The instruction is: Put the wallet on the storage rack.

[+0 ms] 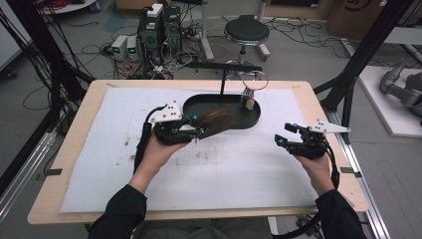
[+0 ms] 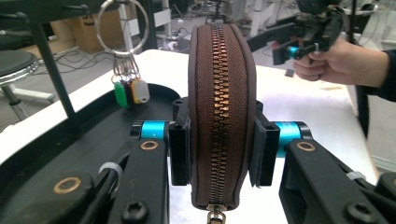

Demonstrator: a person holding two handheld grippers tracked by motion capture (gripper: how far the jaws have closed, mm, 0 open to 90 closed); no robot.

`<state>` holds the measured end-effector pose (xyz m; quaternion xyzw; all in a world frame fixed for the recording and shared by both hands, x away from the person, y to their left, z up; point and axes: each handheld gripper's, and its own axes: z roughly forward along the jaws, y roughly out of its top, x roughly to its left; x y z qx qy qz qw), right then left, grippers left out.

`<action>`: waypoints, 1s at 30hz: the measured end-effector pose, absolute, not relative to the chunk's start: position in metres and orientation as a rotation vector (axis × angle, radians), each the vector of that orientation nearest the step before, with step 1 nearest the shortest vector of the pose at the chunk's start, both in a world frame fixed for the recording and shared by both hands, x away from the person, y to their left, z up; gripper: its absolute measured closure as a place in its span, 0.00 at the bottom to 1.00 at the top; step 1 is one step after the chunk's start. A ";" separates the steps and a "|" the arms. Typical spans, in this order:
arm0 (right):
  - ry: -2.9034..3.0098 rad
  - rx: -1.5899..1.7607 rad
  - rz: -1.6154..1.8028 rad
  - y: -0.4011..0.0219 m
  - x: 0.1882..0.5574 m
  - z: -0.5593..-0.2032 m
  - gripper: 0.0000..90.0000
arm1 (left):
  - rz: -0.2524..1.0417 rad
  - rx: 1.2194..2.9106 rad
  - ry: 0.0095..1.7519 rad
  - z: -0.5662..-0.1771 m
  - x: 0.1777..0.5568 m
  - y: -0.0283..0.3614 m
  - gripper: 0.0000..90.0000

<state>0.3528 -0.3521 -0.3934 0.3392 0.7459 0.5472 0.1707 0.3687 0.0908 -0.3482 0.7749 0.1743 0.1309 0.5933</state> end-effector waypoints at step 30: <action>2.090 1.024 1.545 -0.360 0.357 -0.396 0.30 | 0.402 1.829 0.555 -0.379 0.442 0.060 0.74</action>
